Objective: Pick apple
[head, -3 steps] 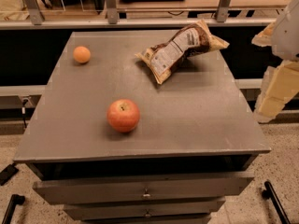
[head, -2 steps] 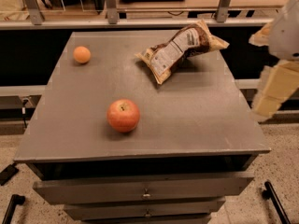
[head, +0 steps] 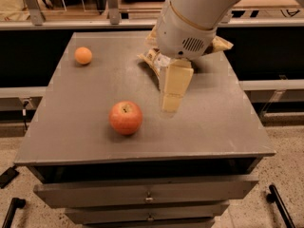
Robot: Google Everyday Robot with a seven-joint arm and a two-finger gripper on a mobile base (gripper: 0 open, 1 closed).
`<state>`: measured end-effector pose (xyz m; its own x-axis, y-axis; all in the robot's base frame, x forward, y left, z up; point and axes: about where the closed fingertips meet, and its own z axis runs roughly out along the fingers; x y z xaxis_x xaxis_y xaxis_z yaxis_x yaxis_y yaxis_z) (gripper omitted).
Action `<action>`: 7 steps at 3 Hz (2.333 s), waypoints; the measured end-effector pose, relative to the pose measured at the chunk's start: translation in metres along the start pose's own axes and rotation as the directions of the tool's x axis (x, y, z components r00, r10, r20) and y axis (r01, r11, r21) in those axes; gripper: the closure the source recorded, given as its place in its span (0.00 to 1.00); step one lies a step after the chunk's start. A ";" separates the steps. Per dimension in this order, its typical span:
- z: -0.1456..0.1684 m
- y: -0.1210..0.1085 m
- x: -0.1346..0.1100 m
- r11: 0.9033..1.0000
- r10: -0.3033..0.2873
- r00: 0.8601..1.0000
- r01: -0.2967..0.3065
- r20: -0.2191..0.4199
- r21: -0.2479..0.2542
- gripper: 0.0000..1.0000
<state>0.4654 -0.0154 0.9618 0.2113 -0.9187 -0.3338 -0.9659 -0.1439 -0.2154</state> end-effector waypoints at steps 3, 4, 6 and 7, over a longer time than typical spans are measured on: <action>0.081 0.006 -0.035 0.985 -0.118 0.991 0.125 0.066 -0.118 0.00; 0.125 0.012 -0.044 0.971 -0.152 0.985 0.164 0.078 -0.174 0.00; 0.127 0.013 -0.046 0.970 -0.156 0.985 0.167 0.078 -0.177 0.29; 0.127 0.014 -0.047 0.969 -0.158 0.984 0.170 0.078 -0.178 0.52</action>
Offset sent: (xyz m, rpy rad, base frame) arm -0.0009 0.0691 -0.0684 0.0181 0.0929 0.2139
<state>0.4613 0.0723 0.8578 0.3724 -0.8528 -0.3661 -0.9270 -0.3609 -0.1023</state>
